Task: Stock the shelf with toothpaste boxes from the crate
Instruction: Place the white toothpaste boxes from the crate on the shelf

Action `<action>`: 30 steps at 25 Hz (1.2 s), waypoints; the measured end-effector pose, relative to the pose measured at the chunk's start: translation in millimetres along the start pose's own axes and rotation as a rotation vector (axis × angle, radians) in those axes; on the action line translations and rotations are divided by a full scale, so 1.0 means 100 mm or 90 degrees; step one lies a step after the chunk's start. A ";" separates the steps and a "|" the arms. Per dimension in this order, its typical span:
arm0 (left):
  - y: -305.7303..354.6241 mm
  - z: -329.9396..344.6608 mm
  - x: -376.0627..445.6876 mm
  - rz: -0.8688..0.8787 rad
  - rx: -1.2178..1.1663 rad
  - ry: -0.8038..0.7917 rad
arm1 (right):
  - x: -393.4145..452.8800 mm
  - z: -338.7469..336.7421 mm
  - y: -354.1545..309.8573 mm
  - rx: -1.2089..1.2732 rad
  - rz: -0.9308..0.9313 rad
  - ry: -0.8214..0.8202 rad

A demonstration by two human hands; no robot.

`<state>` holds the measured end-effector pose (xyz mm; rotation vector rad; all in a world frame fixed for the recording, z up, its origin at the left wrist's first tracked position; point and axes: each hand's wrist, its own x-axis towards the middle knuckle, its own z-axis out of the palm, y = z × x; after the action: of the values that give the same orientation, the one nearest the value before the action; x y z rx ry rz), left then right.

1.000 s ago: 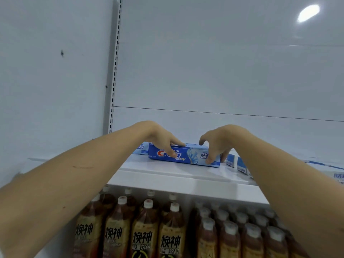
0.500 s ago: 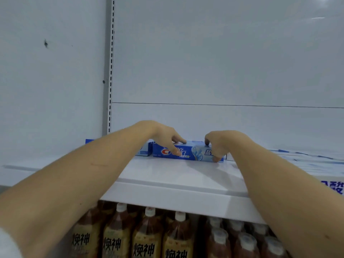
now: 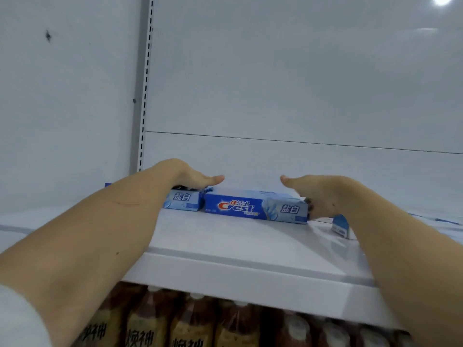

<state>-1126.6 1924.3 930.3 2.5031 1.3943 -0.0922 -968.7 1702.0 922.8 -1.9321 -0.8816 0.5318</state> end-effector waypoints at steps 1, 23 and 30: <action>0.05 0.04 -0.05 -0.016 0.009 0.011 | 0.01 0.03 -0.01 0.033 0.009 0.010; -0.05 0.09 0.22 0.066 -0.046 0.035 | 0.72 0.12 -0.29 -0.213 0.003 0.085; -0.06 0.10 0.21 0.059 -0.050 0.001 | 0.79 0.07 -0.22 -0.144 0.027 0.062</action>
<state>-1119.5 1941.4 915.9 2.4996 1.2546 -0.0167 -930.0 1773.6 938.0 -2.1653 -0.8703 0.3710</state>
